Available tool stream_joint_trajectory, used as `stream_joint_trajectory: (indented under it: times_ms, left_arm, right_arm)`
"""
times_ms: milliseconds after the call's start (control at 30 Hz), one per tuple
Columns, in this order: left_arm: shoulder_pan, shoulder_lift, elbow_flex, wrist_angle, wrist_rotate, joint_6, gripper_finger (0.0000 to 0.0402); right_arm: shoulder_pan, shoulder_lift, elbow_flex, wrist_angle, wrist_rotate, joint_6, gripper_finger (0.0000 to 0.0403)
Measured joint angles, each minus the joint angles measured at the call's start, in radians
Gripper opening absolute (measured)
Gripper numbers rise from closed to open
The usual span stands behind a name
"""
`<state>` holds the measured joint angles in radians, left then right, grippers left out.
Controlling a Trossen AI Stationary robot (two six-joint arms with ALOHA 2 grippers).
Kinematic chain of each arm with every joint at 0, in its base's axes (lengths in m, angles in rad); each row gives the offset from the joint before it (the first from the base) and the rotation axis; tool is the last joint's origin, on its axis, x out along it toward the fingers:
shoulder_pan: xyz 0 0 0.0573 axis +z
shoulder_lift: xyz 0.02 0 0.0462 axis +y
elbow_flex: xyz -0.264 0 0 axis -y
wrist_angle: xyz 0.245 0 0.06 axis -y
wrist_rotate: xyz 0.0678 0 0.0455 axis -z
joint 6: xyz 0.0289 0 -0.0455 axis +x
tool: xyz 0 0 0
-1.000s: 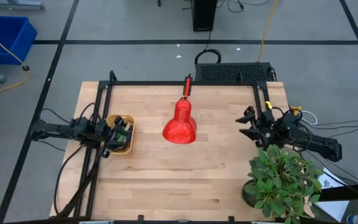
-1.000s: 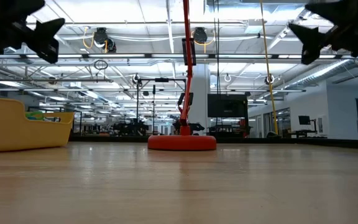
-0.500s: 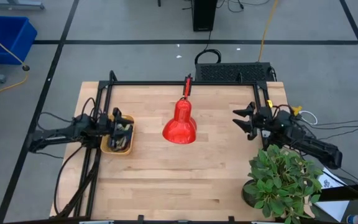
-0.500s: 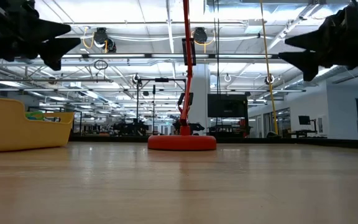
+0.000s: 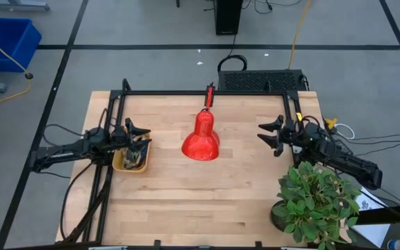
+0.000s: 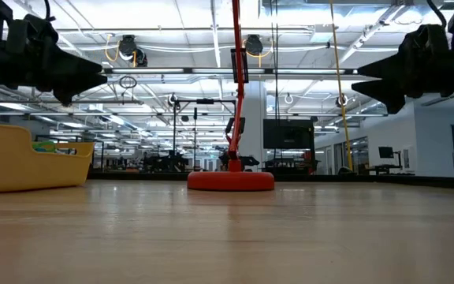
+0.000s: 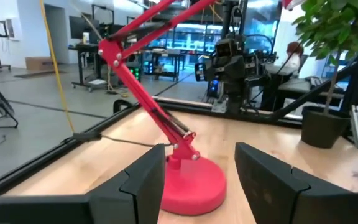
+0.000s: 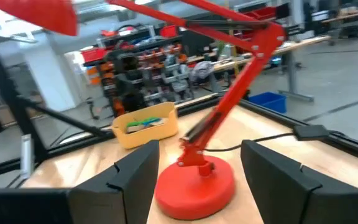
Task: Pick and place rubber bands into bin
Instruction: Return to Home Position
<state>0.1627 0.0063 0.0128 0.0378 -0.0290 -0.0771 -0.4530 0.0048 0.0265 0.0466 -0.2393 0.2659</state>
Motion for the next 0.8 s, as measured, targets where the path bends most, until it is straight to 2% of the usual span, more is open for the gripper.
stream_joint_trajectory:
  times_ms: [167, 800]
  left_arm:
    - [0.0, 0.0, 0.001, -0.019, -0.003, -0.003, 0.02]
    - [0.0, 0.0, 0.001, -0.02, 0.0, -0.033, 0.02]
  right_arm:
    - [0.0, 0.001, 0.0, -0.023, 0.084, -0.021, 0.0222]
    - [0.0, 0.003, 0.0, 0.039, 0.082, -0.05, 0.0223]
